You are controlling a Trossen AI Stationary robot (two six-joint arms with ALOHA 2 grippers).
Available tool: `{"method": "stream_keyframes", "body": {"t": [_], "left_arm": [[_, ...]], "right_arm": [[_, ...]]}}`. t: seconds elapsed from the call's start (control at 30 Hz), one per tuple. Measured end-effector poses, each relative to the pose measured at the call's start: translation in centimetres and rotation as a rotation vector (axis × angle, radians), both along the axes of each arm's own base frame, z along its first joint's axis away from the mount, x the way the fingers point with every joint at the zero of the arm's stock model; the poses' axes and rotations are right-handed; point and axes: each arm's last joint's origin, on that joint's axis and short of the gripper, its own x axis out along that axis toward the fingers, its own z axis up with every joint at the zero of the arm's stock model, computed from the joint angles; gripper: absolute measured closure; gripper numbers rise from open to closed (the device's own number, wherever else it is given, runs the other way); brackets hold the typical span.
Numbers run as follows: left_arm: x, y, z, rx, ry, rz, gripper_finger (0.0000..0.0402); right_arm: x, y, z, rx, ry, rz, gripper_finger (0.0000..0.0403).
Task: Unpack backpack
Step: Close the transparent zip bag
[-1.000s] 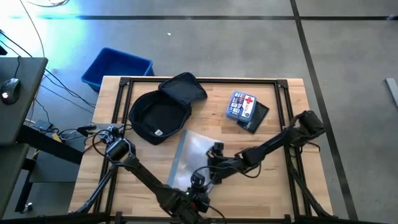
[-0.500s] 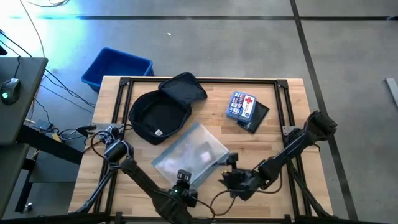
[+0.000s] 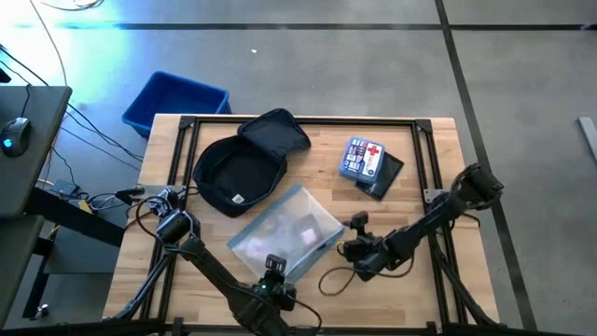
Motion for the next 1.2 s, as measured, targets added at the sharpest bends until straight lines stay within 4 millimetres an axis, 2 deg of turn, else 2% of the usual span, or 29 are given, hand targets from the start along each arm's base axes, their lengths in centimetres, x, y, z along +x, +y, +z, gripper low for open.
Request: {"method": "stream_keyframes", "body": {"t": [0.2,0.4,0.5,0.6,0.73,0.77,0.83,1.0,1.2], "left_arm": [[0.1,0.1,0.0,0.001,-0.002,0.004,0.0402],[0.3,0.4,0.0,0.001,-0.004,0.012,0.0402],[0.4,0.5,0.0,0.004,-0.005,0.016,0.0402],[0.3,0.7,0.1,0.03,-0.004,0.029,0.0402],[-0.3,1.5,0.3,0.113,-0.034,0.106,0.0402],[-0.5,1.7,0.4,0.139,-0.045,0.132,0.0402],[-1.0,2.2,0.6,0.188,-0.068,0.185,0.0402],[-1.3,2.5,1.3,0.204,-0.166,0.252,0.0402],[-1.4,3.1,4.7,0.116,-0.193,0.276,0.0402]], "right_arm": [[0.3,-1.9,-0.8,-0.095,0.034,0.049,0.0099],[2.0,-2.4,-0.8,-0.082,0.008,0.154,0.0149],[2.5,-2.6,-1.5,-0.059,0.013,0.15,0.0176],[2.6,-2.5,-1.9,-0.042,0.024,0.141,0.0227],[2.0,-1.1,-1.6,0.07,0.014,0.12,0.0339],[1.8,-0.6,-1.3,0.096,0.03,0.12,0.0368],[1.8,0.6,-0.2,0.16,0.074,0.127,0.039],[2.4,2.6,3.7,0.292,0.144,0.054,0.0397],[3.4,3.7,8.4,0.478,0.135,0.039,0.0401]]}}
